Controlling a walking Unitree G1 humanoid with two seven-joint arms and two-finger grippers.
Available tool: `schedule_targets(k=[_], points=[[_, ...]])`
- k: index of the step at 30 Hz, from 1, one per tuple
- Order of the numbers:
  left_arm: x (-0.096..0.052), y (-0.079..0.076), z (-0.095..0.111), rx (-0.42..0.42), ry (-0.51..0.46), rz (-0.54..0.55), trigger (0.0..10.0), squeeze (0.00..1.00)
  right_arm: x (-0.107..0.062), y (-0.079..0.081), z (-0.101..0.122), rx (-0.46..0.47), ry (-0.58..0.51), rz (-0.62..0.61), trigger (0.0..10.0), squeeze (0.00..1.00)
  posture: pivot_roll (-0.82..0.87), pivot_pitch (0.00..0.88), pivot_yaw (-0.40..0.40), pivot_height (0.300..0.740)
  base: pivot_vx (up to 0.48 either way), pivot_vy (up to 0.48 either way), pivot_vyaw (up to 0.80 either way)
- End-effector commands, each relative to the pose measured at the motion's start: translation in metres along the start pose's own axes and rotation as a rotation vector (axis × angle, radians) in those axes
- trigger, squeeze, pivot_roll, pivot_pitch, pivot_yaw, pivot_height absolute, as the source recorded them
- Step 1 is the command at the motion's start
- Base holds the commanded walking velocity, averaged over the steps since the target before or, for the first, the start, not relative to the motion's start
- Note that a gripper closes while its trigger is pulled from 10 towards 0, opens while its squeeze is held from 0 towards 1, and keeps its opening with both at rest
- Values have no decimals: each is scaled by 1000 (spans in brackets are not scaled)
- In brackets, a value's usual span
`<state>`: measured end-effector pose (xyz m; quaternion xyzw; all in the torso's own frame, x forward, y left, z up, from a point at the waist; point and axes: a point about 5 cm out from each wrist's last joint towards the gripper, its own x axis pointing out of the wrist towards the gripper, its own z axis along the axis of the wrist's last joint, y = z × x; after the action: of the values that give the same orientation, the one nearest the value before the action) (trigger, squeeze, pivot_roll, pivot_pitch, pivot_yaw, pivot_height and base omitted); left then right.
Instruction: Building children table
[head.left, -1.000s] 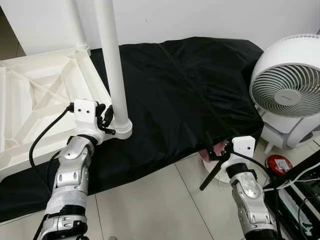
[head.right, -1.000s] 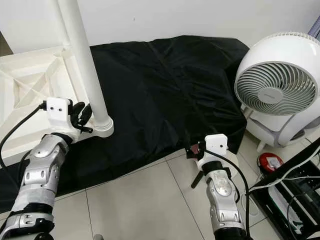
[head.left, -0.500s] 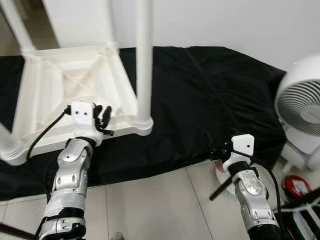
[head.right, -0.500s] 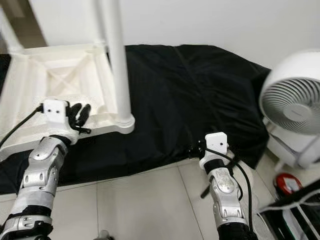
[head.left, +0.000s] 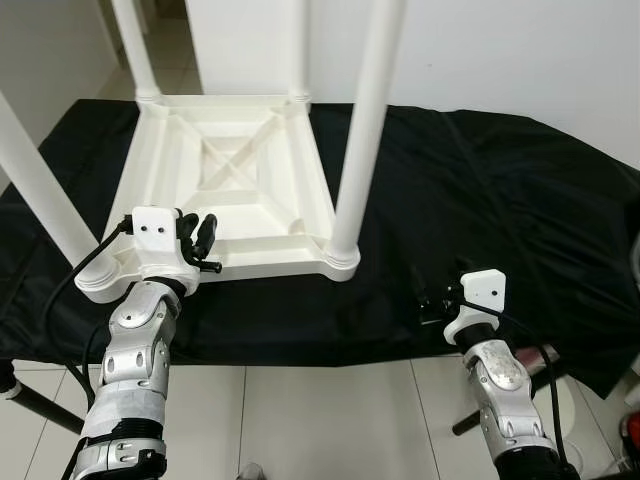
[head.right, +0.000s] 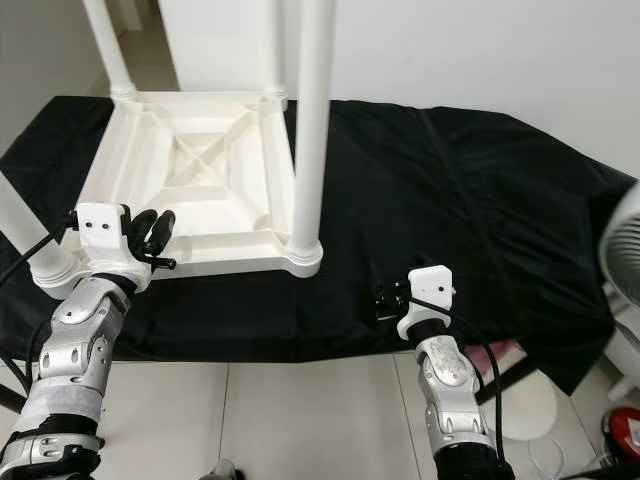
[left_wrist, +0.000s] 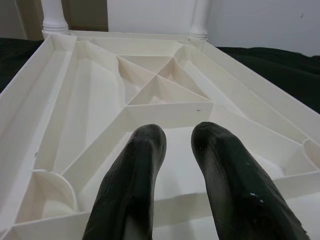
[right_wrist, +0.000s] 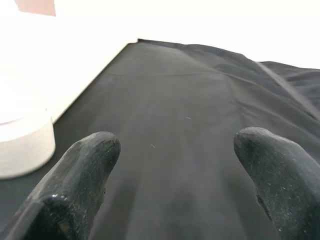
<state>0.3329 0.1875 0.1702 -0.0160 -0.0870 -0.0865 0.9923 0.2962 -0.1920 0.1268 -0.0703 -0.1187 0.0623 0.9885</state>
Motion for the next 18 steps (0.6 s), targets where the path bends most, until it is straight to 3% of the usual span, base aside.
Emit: schedule_targets(k=[1,18], points=[[0,-3,1,1,-2,-13,10000,0,-1,0,-4,13,8,0,10000,0,70,77,-30,740,0,0,0],[-2,-10,-1,7,-3,-35,10000,0,-5,-2,-4,53,-9,-8,10000,0,69,67,-29,740,0,0,0]])
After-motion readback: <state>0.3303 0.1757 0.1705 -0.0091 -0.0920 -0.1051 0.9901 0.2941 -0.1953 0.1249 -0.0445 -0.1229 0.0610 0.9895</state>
